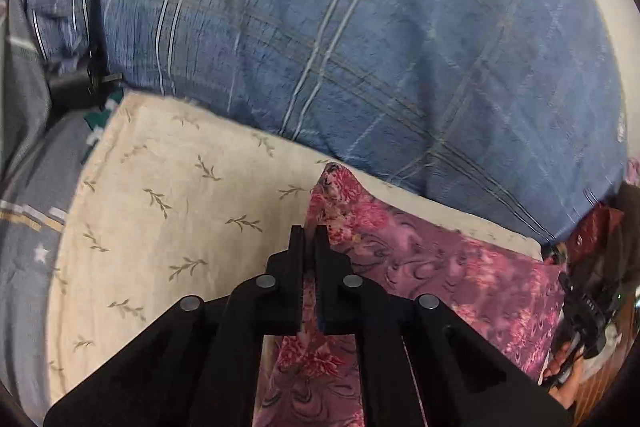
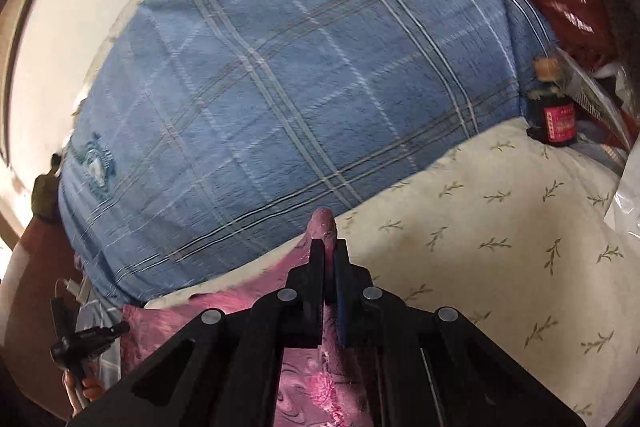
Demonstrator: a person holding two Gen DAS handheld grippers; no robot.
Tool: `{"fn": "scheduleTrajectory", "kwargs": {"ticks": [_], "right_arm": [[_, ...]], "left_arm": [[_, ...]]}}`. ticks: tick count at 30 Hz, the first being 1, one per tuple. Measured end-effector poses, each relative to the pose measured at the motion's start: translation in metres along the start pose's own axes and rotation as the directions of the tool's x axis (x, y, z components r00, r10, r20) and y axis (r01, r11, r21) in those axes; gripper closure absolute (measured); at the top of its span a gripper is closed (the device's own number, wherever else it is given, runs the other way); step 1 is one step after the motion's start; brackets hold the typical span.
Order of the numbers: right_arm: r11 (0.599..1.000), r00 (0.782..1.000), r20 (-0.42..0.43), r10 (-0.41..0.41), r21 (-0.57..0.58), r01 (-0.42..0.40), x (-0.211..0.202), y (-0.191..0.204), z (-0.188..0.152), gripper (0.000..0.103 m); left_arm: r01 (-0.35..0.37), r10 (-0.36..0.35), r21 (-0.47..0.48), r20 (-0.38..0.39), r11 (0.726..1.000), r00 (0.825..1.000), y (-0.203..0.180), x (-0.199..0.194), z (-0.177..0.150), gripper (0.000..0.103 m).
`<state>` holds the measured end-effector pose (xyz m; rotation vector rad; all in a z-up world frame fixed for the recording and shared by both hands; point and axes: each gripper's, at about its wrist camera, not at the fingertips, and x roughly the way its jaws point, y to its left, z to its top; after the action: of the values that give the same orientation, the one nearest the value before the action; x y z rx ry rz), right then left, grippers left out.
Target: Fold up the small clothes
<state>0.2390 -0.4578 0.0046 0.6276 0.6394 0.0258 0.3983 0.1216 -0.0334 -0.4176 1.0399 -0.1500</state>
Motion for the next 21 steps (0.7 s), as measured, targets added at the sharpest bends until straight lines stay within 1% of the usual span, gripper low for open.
{"fn": "scheduleTrajectory", "kwargs": {"ticks": [1,2,3,4,5,6,8,9,10,11,12,13,14,15,16,17,18,19,20,21], "right_arm": [[1.0,0.999,-0.031,-0.015,0.024,0.015,0.012,-0.008,-0.001,0.099],[0.999,0.998,-0.053,-0.042,0.031,0.044,0.02,-0.013,-0.003,0.099],[0.996,0.993,-0.088,-0.074,0.035,0.077,0.032,-0.017,-0.008,0.099],[0.994,0.985,-0.147,-0.094,0.043,0.101,0.045,-0.022,-0.013,0.098],[0.991,0.976,-0.182,-0.117,0.047,0.128,0.051,-0.024,-0.017,0.094],[0.99,0.975,-0.186,-0.123,0.047,0.134,0.051,-0.024,-0.019,0.094],[0.991,0.982,-0.139,-0.129,0.02,0.133,0.032,-0.015,-0.019,0.093],[0.993,0.987,-0.111,-0.118,-0.002,0.118,0.018,-0.008,-0.019,0.092],[0.997,0.992,-0.098,-0.079,-0.023,0.077,0.005,-0.001,-0.021,0.092],[0.999,0.995,-0.095,-0.011,-0.039,0.007,-0.011,0.006,-0.027,0.092],[0.997,0.994,-0.099,0.048,-0.047,-0.053,-0.024,0.01,-0.033,0.09],[0.993,0.989,-0.114,0.097,-0.049,-0.103,-0.036,0.012,-0.045,0.085],[0.991,0.984,-0.13,0.126,-0.039,-0.132,-0.043,0.011,-0.057,0.075],[0.99,0.98,-0.146,0.133,-0.025,-0.138,-0.047,0.008,-0.069,0.072],[0.992,0.978,-0.166,0.124,-0.015,-0.128,-0.048,0.003,-0.08,0.071],[0.996,0.973,-0.215,0.081,-0.008,-0.084,-0.043,-0.006,-0.095,0.072],[0.999,0.967,-0.251,0.035,-0.001,-0.037,-0.039,-0.012,-0.105,0.075],[0.999,0.973,-0.228,0.041,0.014,-0.039,-0.044,-0.017,-0.112,0.084],[0.999,0.978,-0.207,0.036,0.024,-0.031,-0.053,-0.018,-0.114,0.082],[0.999,0.979,-0.204,0.027,0.036,-0.02,-0.064,-0.016,-0.115,0.078]], "left_arm": [[-0.01,0.01,-0.01,-0.026,1.0,1.0,0.003,0.011,0.0,0.101],[-0.043,0.042,-0.02,-0.072,0.999,0.997,0.007,0.03,-0.001,0.101],[-0.059,0.057,-0.022,-0.099,0.998,0.993,0.009,0.039,-0.004,0.1],[-0.069,0.066,-0.027,-0.118,0.997,0.991,0.012,0.047,-0.005,0.1],[-0.054,0.049,-0.04,-0.111,0.998,0.993,0.014,0.044,-0.004,0.1],[-0.041,0.035,-0.046,-0.115,0.998,0.993,0.015,0.04,-0.002,0.1],[-0.014,0.008,-0.056,-0.11,0.998,0.994,0.019,0.02,0.002,0.099],[0.007,-0.011,-0.039,-0.098,0.999,0.995,0.018,0.007,0.002,0.099],[0.03,-0.03,0.0,-0.097,1.0,0.995,0.013,-0.01,-0.002,0.097],[0.046,-0.043,0.028,-0.096,0.999,0.994,0.009,-0.021,-0.007,0.087],[0.072,-0.066,0.067,-0.093,0.995,0.994,0.002,-0.035,-0.017,0.079],[0.081,-0.073,0.084,-0.091,0.993,0.993,-0.002,-0.042,-0.026,0.057],[0.088,-0.079,0.103,-0.092,0.991,0.993,-0.006,-0.047,-0.039,0.044],[0.103,-0.091,0.115,-0.107,0.988,0.99,-0.009,-0.048,-0.053,0.044],[0.114,-0.096,0.124,-0.137,0.986,0.986,-0.011,-0.043,-0.064,0.044],[0.093,-0.068,0.138,-0.18,0.986,0.981,-0.012,-0.032,-0.078,0.044],[0.039,-0.005,0.153,-0.217,0.988,0.976,-0.014,-0.019,-0.087,0.045],[-0.012,0.05,0.178,-0.209,0.984,0.977,-0.014,-0.014,-0.094,0.05],[-0.027,0.062,0.192,-0.181,0.981,0.981,-0.015,-0.023,-0.094,0.051],[-0.019,0.052,0.171,-0.19,0.985,0.98,-0.013,-0.032,-0.093,0.051]]}}
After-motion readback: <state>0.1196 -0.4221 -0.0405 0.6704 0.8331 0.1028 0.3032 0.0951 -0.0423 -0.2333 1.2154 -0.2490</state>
